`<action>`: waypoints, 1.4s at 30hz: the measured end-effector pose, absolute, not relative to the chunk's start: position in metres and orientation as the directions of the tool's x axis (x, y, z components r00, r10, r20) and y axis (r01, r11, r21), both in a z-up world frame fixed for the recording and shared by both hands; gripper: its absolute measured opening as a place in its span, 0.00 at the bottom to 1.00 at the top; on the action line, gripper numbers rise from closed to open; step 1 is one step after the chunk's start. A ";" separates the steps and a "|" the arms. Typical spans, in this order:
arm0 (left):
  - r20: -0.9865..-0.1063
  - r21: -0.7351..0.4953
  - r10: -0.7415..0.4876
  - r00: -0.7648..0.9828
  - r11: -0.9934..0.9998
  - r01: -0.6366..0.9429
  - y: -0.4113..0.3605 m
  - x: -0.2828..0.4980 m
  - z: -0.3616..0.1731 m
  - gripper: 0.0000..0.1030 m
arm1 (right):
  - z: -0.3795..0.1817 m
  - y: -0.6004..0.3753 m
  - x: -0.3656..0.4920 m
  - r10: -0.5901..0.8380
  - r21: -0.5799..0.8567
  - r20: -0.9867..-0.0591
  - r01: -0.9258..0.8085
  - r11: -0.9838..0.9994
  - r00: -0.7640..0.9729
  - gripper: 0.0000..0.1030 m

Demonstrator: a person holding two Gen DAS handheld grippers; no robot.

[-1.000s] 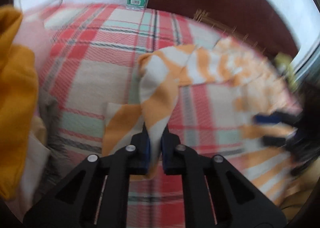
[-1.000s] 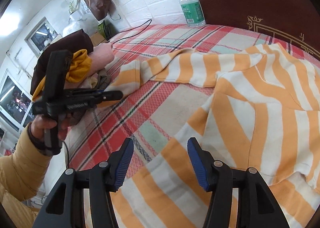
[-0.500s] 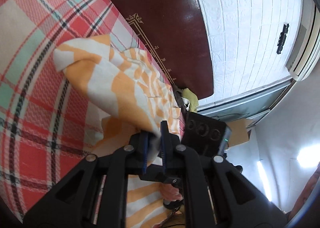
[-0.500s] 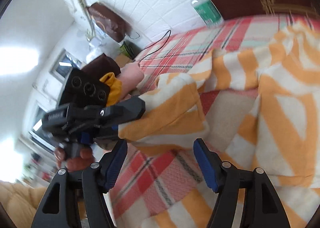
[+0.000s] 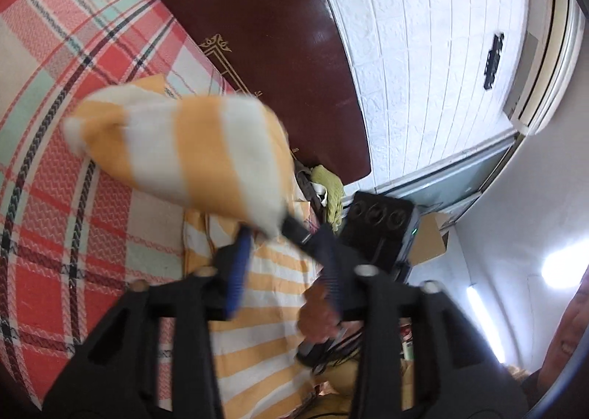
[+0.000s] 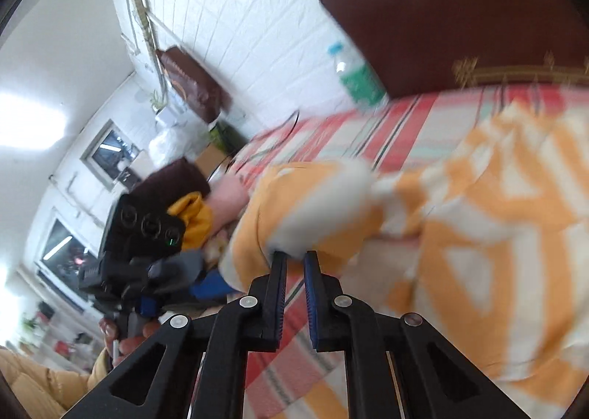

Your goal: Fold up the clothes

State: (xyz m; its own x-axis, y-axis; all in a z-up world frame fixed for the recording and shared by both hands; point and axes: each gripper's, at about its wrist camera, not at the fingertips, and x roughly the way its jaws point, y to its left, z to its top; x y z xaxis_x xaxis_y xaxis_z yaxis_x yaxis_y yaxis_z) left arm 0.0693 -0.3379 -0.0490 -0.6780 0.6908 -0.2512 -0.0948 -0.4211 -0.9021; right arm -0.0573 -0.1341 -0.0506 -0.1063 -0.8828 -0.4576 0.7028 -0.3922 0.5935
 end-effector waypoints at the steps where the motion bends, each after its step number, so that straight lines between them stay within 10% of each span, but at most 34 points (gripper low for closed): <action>1: -0.261 -0.895 0.691 -0.674 -0.435 -0.100 -0.335 0.070 -0.049 0.53 | -0.040 -0.124 -0.061 -0.884 0.580 -0.447 0.708 -0.402 -0.136 0.09; 5: -0.368 -0.843 0.670 -0.645 -0.533 -0.072 -0.321 0.067 -0.056 0.53 | -0.028 -0.105 -0.068 -0.876 0.567 -0.459 0.710 -0.417 -0.148 0.14; 8: -0.477 -0.742 0.580 -0.661 -0.668 -0.050 -0.315 0.072 -0.050 0.53 | -0.041 -0.105 -0.065 -0.834 0.542 -0.537 0.706 -0.456 -0.127 0.42; 16: -0.713 -0.136 0.124 -0.690 -0.990 -0.037 -0.301 0.044 -0.013 0.65 | -0.092 -0.116 -0.041 -0.784 0.574 -0.620 0.680 -0.455 -0.002 0.49; 20: -0.818 -0.048 0.059 -0.572 -0.998 -0.034 -0.312 -0.001 -0.039 0.65 | -0.101 -0.118 -0.028 -0.767 0.563 -0.641 0.694 -0.448 0.024 0.52; 24: -0.872 -0.086 0.104 -0.479 -0.995 -0.059 -0.321 -0.010 -0.063 0.62 | -0.107 -0.108 -0.021 -0.756 0.559 -0.653 0.694 -0.453 0.032 0.52; 29: -0.873 -0.161 0.187 -0.451 -0.982 -0.095 -0.322 0.004 -0.056 0.16 | -0.113 -0.103 -0.020 -0.754 0.564 -0.656 0.682 -0.465 0.028 0.52; 42: -0.537 -0.721 0.650 -0.537 -0.684 -0.107 -0.324 0.051 -0.044 0.15 | -0.102 -0.121 -0.047 -0.850 0.704 -0.524 0.592 -0.392 0.060 0.61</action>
